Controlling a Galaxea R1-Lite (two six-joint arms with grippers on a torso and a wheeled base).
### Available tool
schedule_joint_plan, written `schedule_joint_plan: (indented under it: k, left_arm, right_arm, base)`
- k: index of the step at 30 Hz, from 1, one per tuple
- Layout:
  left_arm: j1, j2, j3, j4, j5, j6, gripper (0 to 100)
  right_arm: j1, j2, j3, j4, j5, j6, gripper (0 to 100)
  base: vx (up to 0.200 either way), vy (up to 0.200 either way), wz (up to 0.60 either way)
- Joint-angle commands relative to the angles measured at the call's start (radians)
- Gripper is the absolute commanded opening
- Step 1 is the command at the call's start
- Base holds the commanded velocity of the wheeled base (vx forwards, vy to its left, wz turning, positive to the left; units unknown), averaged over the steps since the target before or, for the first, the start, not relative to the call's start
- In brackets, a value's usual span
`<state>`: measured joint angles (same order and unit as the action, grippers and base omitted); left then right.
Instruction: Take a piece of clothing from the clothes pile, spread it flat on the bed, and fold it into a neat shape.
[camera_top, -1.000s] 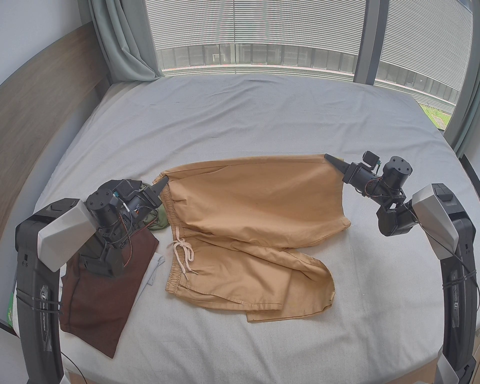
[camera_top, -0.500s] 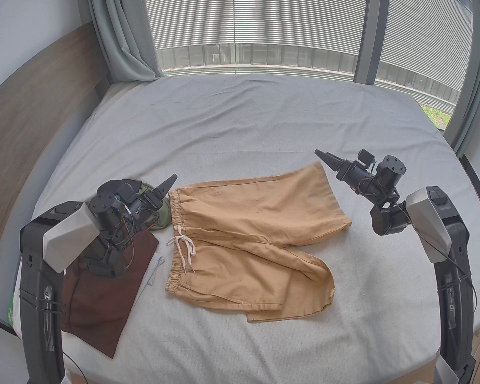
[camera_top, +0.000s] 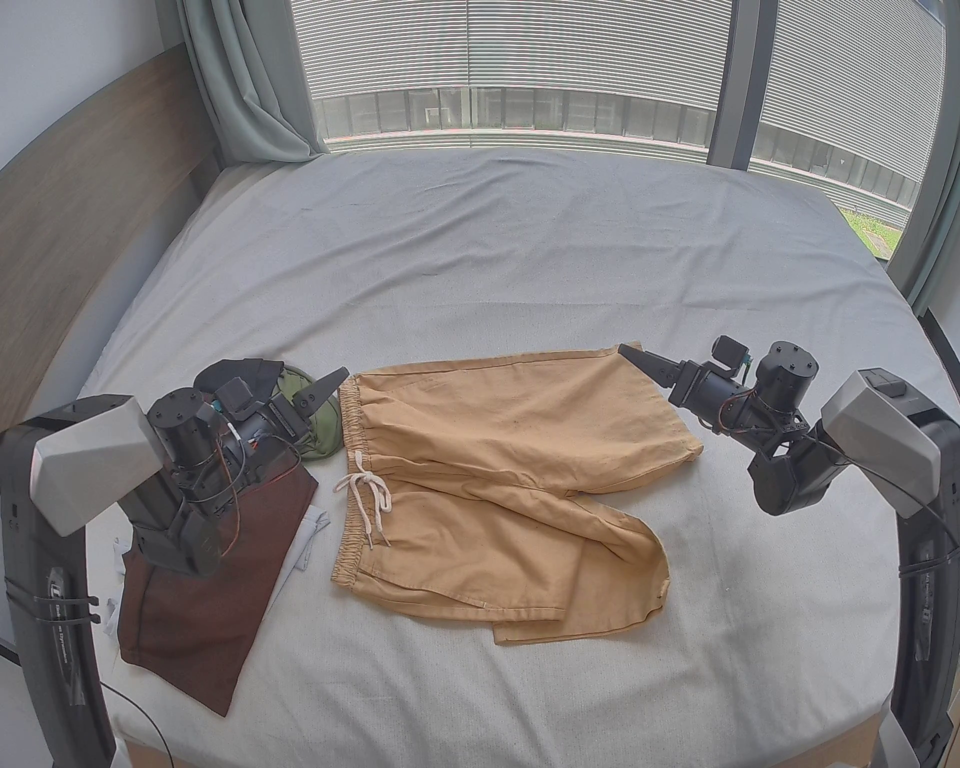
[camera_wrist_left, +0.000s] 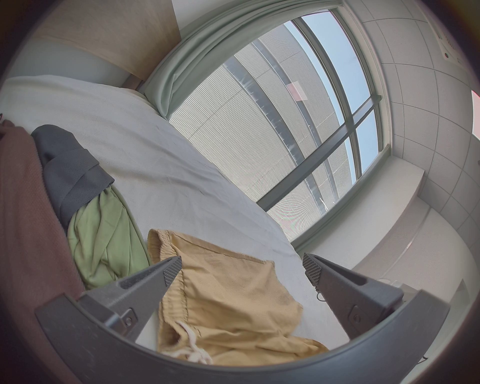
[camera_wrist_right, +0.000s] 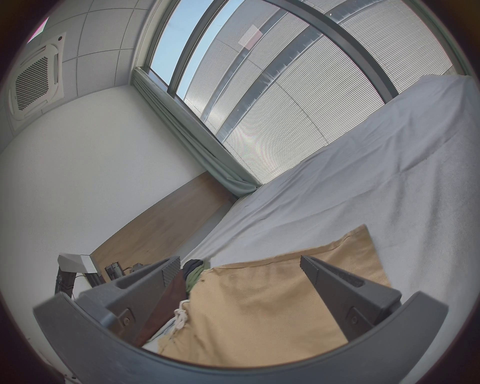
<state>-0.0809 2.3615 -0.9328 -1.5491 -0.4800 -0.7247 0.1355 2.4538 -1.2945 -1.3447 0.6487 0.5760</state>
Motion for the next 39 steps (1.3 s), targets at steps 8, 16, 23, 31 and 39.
schedule_joint_plan:
  k: [8, 16, 23, 31, 39]
  left_arm:
    - [0.07, -0.363, 0.285, 0.0, -0.158, 0.028, 100]
    - [0.084, -0.473, 0.394, 0.0, -0.255, 0.056, 100]
    - [0.075, -0.496, 0.402, 0.0, -0.278, 0.082, 100]
    - [0.075, -0.476, 0.42, 0.0, -0.295, 0.191, 100]
    - [0.072, -0.481, 0.499, 0.0, -0.348, 0.289, 100]
  right_arm:
    - [0.084, -0.335, 0.431, -0.136, -0.001, -0.011, 100]
    - [0.11, -0.461, 0.598, -0.14, -0.001, -0.013, 100]
    - [0.104, -0.489, 0.669, -0.191, 0.0, -0.013, 100]
    - [0.111, -0.521, 0.716, -0.189, 0.0, -0.015, 100]
    - [0.127, -0.559, 0.768, -0.182, -0.001, -0.065, 100]
  base:
    - [0.0, 0.0, 0.0]
    - [0.0, 0.0, 0.0]
    - [0.0, 0.0, 0.0]
    - [0.0, 0.0, 0.0]
    - [0.0, 0.0, 0.0]
